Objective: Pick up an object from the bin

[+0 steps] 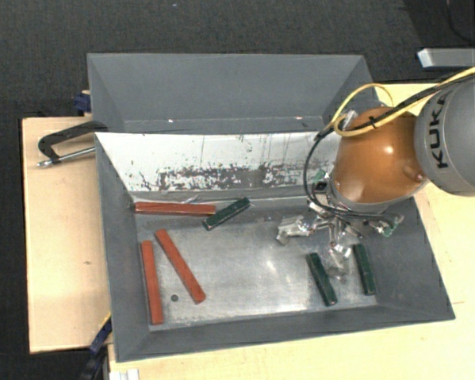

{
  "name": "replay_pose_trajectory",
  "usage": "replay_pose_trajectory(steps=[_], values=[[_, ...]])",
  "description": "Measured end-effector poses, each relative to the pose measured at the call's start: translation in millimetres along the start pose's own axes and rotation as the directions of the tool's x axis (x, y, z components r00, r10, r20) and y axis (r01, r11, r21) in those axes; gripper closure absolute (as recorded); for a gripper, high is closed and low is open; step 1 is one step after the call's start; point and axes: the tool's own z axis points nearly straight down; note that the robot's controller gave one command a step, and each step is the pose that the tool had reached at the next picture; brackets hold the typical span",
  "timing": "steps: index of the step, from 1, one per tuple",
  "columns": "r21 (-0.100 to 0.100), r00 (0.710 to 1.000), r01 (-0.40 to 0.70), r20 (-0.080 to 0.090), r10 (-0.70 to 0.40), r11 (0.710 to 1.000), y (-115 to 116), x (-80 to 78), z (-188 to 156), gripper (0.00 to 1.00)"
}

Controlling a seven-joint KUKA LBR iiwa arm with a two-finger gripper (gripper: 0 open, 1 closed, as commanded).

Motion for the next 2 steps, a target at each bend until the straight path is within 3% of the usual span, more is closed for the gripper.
replay_pose_trajectory(steps=[1, 2], values=[[-0.002, 0.923, 0.386, -0.002, -0.386, 0.923, 26.7, 61.5, 4.5, 1.0], [-0.002, 0.923, 0.385, -0.002, -0.385, 0.923, 26.7, 61.4, 4.5, 1.0]])
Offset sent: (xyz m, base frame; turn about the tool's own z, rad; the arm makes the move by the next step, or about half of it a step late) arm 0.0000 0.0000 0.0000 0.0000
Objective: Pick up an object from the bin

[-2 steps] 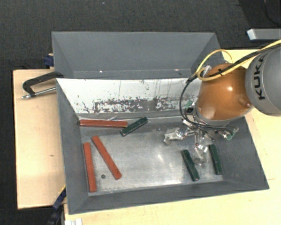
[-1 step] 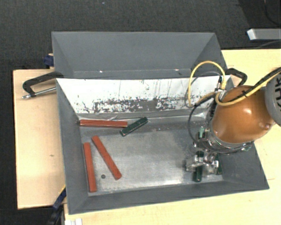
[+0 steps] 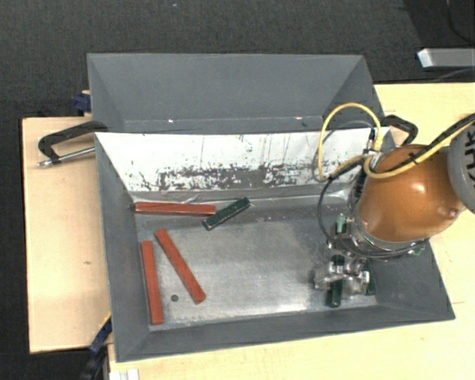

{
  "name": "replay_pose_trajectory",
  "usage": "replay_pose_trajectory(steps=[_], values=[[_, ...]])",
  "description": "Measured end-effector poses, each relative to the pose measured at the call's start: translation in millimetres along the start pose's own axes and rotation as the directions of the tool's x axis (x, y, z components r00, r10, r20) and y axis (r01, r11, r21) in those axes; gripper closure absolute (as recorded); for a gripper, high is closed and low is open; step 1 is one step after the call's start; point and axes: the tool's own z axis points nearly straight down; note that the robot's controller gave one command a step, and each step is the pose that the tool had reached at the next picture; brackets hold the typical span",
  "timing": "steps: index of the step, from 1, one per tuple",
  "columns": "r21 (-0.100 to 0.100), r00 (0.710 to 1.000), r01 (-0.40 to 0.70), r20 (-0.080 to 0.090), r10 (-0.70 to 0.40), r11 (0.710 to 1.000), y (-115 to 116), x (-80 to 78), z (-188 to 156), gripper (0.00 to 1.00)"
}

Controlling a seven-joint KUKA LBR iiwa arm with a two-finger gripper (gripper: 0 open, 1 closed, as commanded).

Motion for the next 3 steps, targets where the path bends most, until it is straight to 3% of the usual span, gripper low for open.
replay_pose_trajectory(steps=[1, 2, 3], values=[[0.003, 0.999, 0.043, 0.002, -0.043, 0.999, -12.7, -13.3, -127.2, 1.0], [0.003, 0.999, 0.043, 0.002, -0.043, 0.999, -12.6, -13.4, -127.1, 1.0], [0.001, 0.999, -0.035, 0.002, 0.035, 0.999, -15.8, -13.2, -178.8, 1.0]])
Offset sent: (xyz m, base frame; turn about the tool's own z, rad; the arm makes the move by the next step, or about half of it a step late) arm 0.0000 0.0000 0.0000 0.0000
